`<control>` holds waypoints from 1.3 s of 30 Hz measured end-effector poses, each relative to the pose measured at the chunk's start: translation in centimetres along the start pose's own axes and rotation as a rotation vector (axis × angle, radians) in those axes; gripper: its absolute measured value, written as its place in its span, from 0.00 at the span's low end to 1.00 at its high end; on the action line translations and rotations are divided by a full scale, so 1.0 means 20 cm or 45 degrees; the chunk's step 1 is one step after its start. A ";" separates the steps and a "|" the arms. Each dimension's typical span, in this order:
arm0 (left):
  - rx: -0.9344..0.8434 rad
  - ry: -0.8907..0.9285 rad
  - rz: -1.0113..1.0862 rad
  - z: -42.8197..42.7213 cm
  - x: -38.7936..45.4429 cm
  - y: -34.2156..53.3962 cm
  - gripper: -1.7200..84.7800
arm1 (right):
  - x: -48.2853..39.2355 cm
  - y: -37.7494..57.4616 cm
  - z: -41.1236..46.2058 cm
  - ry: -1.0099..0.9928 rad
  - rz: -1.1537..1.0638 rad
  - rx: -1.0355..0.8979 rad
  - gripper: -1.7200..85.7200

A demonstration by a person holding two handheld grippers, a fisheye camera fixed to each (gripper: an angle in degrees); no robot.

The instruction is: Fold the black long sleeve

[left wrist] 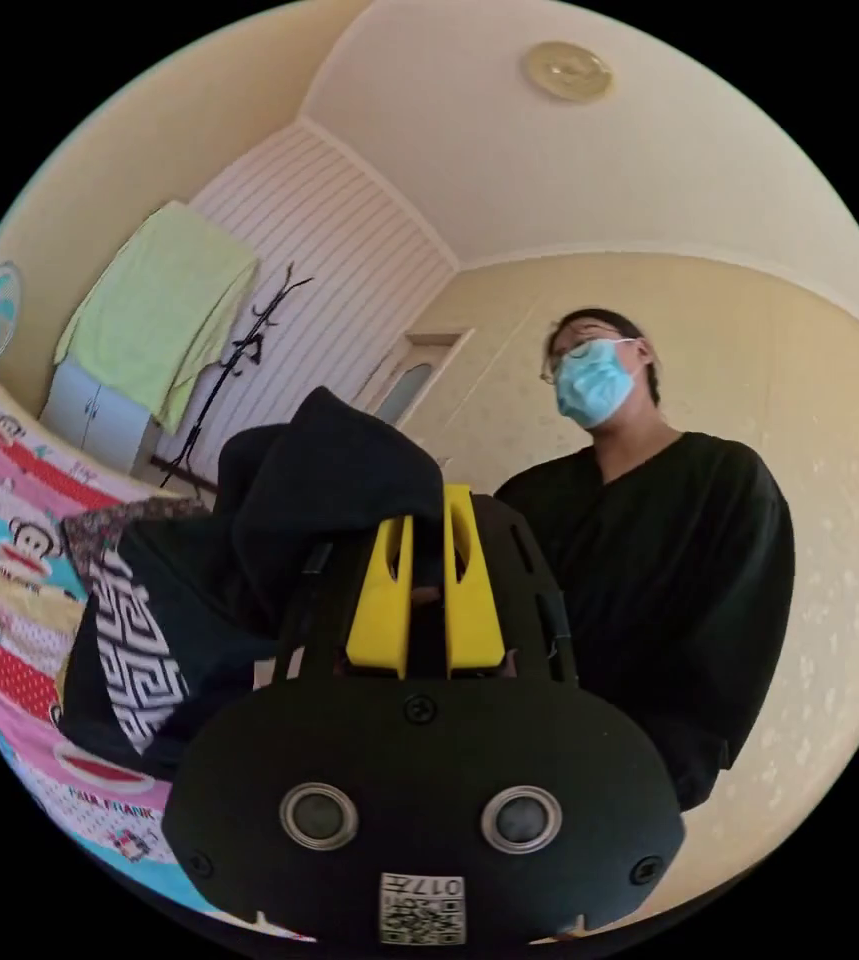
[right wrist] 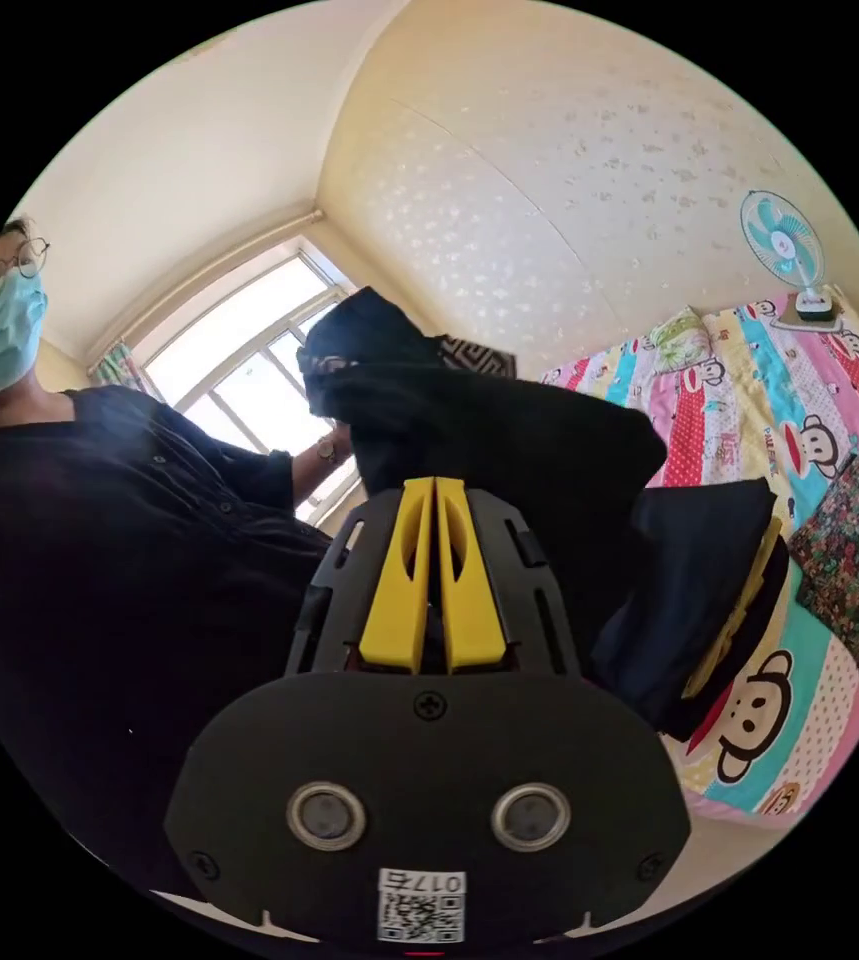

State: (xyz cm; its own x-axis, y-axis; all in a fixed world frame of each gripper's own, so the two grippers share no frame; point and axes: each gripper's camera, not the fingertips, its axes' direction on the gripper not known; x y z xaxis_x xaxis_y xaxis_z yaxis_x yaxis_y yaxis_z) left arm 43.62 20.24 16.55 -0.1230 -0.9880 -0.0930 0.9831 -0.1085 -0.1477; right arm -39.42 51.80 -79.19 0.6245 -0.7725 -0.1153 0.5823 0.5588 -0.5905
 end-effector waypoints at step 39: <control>-0.125 -1.164 -0.248 0.52 0.69 -0.03 0.23 | -1.01 -1.27 1.20 -0.612 -0.612 0.064 0.03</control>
State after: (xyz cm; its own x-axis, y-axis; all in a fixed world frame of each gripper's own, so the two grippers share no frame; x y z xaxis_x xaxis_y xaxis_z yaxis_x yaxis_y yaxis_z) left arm 42.70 5.63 25.54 -0.0889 -0.6605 0.7455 0.9353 -0.3127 -0.1655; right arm -54.38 60.53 -42.79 0.4455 -0.7253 0.5248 0.8691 0.2096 -0.4481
